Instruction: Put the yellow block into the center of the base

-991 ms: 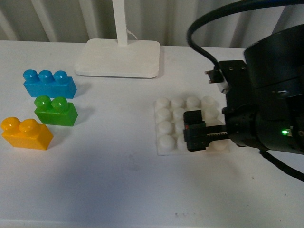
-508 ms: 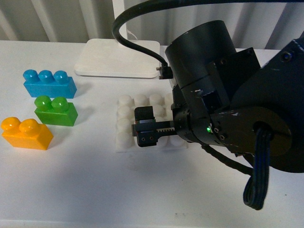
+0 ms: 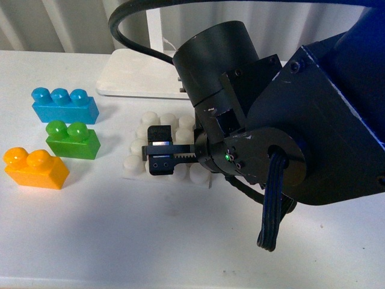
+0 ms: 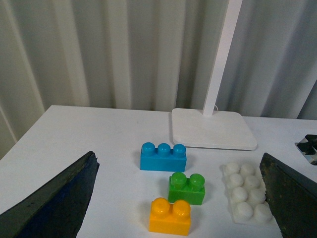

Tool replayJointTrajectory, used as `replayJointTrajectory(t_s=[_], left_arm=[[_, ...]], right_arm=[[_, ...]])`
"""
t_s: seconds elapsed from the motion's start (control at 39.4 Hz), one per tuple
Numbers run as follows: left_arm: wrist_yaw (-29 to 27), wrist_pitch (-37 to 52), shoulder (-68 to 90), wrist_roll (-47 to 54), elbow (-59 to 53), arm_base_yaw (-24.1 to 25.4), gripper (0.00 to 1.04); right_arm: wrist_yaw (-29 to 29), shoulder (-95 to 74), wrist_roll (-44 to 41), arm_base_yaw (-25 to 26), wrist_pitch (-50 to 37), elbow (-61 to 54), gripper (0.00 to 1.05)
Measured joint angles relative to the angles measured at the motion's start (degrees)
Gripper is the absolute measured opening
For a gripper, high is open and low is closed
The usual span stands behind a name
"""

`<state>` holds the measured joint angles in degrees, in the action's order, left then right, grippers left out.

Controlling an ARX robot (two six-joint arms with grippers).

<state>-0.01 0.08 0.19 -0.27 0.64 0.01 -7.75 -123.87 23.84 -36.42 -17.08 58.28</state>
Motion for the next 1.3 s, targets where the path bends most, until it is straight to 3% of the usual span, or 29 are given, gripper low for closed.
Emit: replayJointTrajectory(t_s=[0.79,0.94,1.07,1.12,1.19,1.3], left_arm=[[0.0,0.0,0.0,0.0,0.0,0.0,0.98],[0.0,0.0,0.0,0.0,0.0,0.0,0.98],[0.0,0.0,0.0,0.0,0.0,0.0,0.98],[0.0,0.0,0.0,0.0,0.0,0.0,0.98],[0.0,0.0,0.0,0.0,0.0,0.0,0.98],[0.0,0.0,0.0,0.0,0.0,0.0,0.98]], right_arm=[[2.2,15.9,-2.5,5.7,-4.2,-8.9,0.95],[-1.6,31.5,-5.8,8.5,-5.7,-20.3,0.95],[-4.3,49.8,-6.8,11.5,-0.3,-30.2,0.95],[-10.2,56.4,-10.9,12.3,-7.8,-36.1,0.88],[-11.7,63.9,-15.9,14.5,-17.4,-42.3,0.78],[-7.9,79.6,-20.8,19.9,-12.0,-47.7,0.59]])
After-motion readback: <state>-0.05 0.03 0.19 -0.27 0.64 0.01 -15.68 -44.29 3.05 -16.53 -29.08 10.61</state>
